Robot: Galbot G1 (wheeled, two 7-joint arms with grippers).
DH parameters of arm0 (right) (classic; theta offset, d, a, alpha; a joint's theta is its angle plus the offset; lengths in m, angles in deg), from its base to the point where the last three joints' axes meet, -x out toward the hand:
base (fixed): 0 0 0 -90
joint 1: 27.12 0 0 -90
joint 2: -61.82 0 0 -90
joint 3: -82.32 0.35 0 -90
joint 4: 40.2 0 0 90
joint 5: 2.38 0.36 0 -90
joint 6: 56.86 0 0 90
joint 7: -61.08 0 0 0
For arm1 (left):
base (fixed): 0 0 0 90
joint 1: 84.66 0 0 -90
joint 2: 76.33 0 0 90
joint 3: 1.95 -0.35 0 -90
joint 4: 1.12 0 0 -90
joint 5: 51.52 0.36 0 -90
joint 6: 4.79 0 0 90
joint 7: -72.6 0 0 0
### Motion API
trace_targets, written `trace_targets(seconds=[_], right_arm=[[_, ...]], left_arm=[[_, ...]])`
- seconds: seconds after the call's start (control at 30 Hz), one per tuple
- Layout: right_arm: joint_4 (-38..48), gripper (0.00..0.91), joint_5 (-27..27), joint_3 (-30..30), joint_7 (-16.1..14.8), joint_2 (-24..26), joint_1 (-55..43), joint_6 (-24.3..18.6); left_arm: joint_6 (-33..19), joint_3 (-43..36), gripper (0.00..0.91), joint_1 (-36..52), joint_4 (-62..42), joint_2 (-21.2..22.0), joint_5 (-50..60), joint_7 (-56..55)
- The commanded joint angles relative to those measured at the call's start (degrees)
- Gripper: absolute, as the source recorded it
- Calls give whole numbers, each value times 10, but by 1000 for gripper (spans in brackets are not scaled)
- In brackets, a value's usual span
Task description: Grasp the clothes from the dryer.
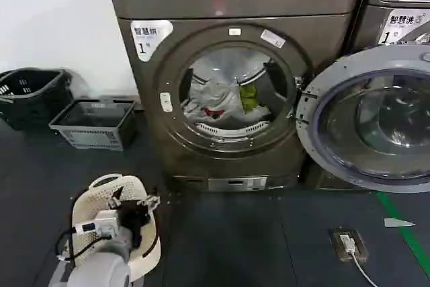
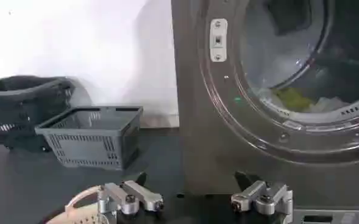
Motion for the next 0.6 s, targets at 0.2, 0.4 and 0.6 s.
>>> trace_targets(seconds=[0.2,0.4,0.6], right_arm=[[10,907,10,-15,10,-5,2,-53],[7,907,13,-18,18,-6,-1,-41],[6,907,15,-17,22,-5,1,-38]], left_arm=[[28,-3,907,-1,2,1,6,1],[28,-2,907,-1,3,0,6,1],[28,-4,907,1,0,1,5,2]])
